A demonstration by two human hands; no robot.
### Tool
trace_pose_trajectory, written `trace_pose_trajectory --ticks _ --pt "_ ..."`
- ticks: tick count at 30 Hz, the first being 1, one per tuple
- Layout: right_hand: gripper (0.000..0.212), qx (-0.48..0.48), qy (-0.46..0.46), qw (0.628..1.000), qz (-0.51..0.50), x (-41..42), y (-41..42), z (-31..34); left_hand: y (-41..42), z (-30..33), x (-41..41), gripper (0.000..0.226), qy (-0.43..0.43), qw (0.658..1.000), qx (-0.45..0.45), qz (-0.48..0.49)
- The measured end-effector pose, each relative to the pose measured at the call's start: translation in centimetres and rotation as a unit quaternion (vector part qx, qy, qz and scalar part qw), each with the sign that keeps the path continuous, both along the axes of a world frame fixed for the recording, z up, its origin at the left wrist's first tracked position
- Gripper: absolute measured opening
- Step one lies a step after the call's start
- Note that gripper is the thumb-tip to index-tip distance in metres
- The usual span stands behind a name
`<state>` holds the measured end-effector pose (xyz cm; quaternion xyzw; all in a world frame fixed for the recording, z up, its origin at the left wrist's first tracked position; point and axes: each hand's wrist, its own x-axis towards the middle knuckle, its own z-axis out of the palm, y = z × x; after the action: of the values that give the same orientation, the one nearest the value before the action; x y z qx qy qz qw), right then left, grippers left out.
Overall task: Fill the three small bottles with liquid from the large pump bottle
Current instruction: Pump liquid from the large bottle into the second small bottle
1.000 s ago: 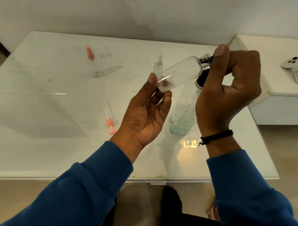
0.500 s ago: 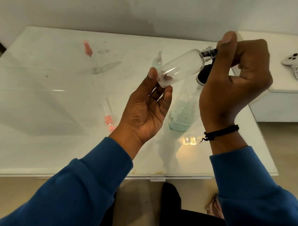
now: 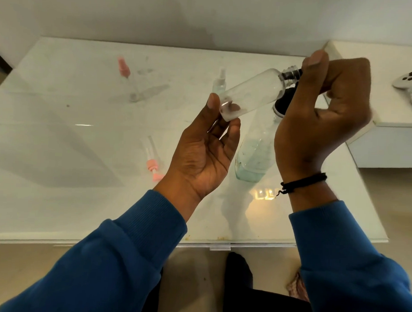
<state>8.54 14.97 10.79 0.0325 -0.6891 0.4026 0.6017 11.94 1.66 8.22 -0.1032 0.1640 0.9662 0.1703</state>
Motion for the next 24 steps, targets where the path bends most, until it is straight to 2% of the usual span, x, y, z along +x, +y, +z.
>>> trace_pose_trajectory --ticks 7,14,24 --pt "0.038 0.000 0.005 1.000 -0.003 -0.34 0.20 0.59 0.00 -0.24 -0.09 0.061 0.017 1.000 -0.002 -0.004" --pt "0.038 0.000 -0.006 1.000 0.014 -0.14 -0.11 0.28 -0.31 -0.68 -0.14 0.077 0.013 1.000 0.025 0.005" --pt "0.039 0.005 -0.007 1.000 0.008 -0.25 0.06 0.20 -0.21 -0.77 -0.22 0.085 0.020 0.999 0.036 0.000"
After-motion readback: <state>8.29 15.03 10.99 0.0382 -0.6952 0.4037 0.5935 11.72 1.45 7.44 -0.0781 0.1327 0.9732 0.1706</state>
